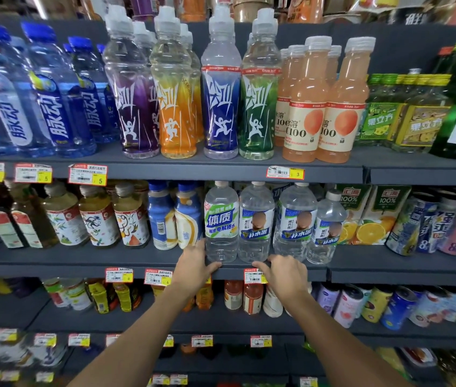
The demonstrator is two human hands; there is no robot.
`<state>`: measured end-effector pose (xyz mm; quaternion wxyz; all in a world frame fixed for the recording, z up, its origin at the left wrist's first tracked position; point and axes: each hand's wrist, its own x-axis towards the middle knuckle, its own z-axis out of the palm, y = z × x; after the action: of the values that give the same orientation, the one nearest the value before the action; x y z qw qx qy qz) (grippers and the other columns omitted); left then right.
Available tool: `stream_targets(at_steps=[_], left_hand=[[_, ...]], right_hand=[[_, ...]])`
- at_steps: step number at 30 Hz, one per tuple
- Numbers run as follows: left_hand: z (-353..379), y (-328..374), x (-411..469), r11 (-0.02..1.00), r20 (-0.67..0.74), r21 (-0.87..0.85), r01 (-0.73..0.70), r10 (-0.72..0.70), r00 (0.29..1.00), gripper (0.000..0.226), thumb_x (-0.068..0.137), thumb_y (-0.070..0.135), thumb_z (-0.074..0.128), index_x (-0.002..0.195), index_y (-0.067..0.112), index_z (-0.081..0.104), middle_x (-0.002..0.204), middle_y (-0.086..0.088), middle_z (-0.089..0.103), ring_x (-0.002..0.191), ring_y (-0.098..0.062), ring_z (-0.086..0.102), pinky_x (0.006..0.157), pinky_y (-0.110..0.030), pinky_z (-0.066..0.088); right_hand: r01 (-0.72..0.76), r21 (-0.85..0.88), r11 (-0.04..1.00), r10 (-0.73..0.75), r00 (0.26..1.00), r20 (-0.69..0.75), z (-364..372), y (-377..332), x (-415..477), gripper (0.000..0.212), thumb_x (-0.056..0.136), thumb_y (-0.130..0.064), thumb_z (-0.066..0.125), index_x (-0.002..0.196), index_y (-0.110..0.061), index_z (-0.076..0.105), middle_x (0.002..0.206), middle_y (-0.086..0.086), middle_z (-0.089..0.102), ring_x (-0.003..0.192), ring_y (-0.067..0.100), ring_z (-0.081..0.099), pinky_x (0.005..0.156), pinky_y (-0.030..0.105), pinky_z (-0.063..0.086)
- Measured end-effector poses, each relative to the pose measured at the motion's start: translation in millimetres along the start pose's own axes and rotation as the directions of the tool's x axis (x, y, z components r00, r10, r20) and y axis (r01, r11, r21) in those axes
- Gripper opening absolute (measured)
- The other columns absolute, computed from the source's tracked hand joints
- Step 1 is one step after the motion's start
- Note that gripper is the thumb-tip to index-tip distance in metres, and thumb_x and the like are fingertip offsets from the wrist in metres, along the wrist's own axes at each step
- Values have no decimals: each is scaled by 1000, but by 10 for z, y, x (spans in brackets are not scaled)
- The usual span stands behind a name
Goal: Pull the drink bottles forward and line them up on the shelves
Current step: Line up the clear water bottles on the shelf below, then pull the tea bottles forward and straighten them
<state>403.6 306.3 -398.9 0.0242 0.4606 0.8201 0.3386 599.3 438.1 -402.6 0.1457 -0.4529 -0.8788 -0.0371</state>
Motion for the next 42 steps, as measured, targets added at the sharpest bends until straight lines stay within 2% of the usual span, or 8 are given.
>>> stream_targets(at_steps=[3, 6, 10, 13, 18, 25, 31, 42], left_hand=[[-76, -25, -76, 999, -51, -28, 22, -24, 998, 63, 87, 51, 70, 139, 22, 49, 114, 0, 67, 105, -16, 63, 90, -36, 53], [-211, -133, -155, 999, -154, -33, 42, -47, 987, 49, 94, 50, 60, 131, 19, 55, 102, 1, 70, 97, -16, 64, 84, -38, 54], [-443, -335, -150, 992, -267, -56, 109, -120, 956, 38, 96, 46, 58, 122, 18, 62, 81, 15, 66, 86, -13, 64, 74, -35, 53], [-597, -558, -69, 984, -244, -94, 148, -167, 955, 41, 96, 49, 56, 121, 17, 64, 75, 10, 68, 78, -13, 65, 69, -34, 53], [-746, -844, 20, 984, -239, -49, 173, -179, 954, 56, 92, 60, 54, 129, 19, 60, 96, 0, 73, 91, -23, 68, 72, -35, 52], [-749, -980, 72, 983, -159, 19, 180, -175, 972, 49, 90, 69, 47, 107, 24, 55, 83, 5, 69, 82, -23, 68, 62, -33, 44], [-662, -913, 232, 967, -142, 66, 244, -233, 962, 59, 87, 68, 55, 114, 16, 54, 97, -1, 68, 90, -26, 67, 65, -33, 40], [-636, -972, 372, 960, -164, 107, 260, -241, 956, 58, 87, 73, 52, 105, 18, 55, 90, 1, 67, 86, -23, 67, 64, -33, 43]], right_hand=[[-25, 97, 995, 33, 996, -83, 27, 33, -36, 55, 89, -79, 42, 88, -30, 69, 73, -7, 70, 75, 15, 69, 59, 29, 39], [-49, 225, 973, 88, 982, -165, 73, -17, -121, 53, 88, -78, 44, 67, -31, 54, 50, -12, 56, 57, 11, 63, 57, 27, 40], [145, 270, 952, -39, 931, -364, 140, -378, -201, 47, 94, -56, 53, 60, -24, 46, 44, -9, 49, 44, 13, 57, 48, 26, 40], [162, 284, 945, -39, 918, -394, 166, -814, -189, 45, 94, -52, 50, 60, -23, 51, 46, -9, 50, 43, 14, 56, 44, 25, 36], [152, 350, 924, -2, 919, -395, 247, -1445, -194, 43, 96, -53, 49, 65, -25, 61, 49, -9, 56, 46, 12, 58, 45, 31, 48], [-67, 321, 945, 134, 972, -191, 186, -2030, -50, 48, 95, -63, 46, 109, -22, 67, 74, -2, 71, 77, 22, 71, 67, 35, 55], [-255, 290, 923, 286, 955, -71, 127, -2222, 167, 62, 92, -70, 49, 110, -11, 56, 94, 8, 72, 91, 29, 70, 69, 36, 49], [-277, 312, 909, 301, 953, -31, 113, -2342, 283, 53, 99, -60, 48, 111, -8, 54, 101, 10, 71, 95, 29, 70, 77, 38, 52]])
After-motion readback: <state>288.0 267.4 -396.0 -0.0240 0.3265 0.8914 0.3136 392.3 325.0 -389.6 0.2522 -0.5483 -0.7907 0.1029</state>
